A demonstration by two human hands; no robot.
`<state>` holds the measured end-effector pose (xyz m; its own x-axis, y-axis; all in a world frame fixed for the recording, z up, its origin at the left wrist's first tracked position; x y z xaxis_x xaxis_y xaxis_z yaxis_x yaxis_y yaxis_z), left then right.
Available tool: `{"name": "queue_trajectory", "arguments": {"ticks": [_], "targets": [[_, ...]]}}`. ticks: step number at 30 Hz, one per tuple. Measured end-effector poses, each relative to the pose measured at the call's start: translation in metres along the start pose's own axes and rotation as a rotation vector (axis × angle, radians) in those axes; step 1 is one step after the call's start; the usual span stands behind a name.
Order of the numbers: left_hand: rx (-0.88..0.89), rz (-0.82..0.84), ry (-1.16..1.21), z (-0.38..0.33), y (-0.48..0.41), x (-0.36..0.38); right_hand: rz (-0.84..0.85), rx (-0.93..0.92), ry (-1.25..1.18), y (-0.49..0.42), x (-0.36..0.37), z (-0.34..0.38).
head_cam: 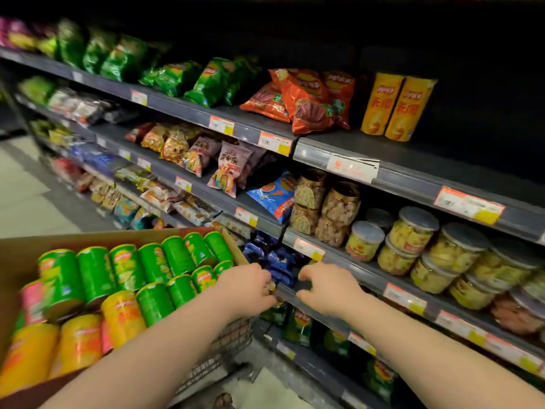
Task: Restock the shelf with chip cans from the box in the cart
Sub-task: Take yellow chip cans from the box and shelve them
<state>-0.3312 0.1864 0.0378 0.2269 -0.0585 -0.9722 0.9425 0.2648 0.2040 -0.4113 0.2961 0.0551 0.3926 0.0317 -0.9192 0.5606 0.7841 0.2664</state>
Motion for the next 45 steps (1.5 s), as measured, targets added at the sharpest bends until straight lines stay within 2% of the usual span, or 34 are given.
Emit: {"name": "queue_trajectory", "arguments": {"ticks": [12,21,27,36,40,45], "targets": [[-0.187,0.113,0.036,0.076,0.068,0.056,0.095,-0.105,0.036,-0.024,0.055,0.083],[-0.333,0.202,0.126,0.204,0.128,0.107,0.192,-0.157,0.04,-0.079,0.103,0.188],[-0.372,0.263,0.157,0.27,0.149,0.145,0.249,-0.142,0.053,-0.112,0.134,0.238],[-0.431,0.342,0.236,0.309,0.16,0.182,0.376,-0.127,0.087,-0.131,0.185,0.279],[-0.476,0.393,0.234,0.315,0.171,0.198,0.427,-0.109,0.03,-0.145,0.201,0.286],[-0.605,0.44,0.339,0.326,0.193,0.215,0.448,-0.088,-0.117,-0.162,0.216,0.295]]}}
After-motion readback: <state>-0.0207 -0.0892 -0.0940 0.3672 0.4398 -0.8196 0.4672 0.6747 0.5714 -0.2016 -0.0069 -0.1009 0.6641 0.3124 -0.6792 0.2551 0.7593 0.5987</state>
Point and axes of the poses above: each hand's wrist, its own y-axis away from the middle knuckle, its own x-axis out of the palm, z = x × y, the point moved 7 cm from there along -y, towards the middle knuckle, and after that the axes turned 12 degrees about -y, right-handed, at the moved point
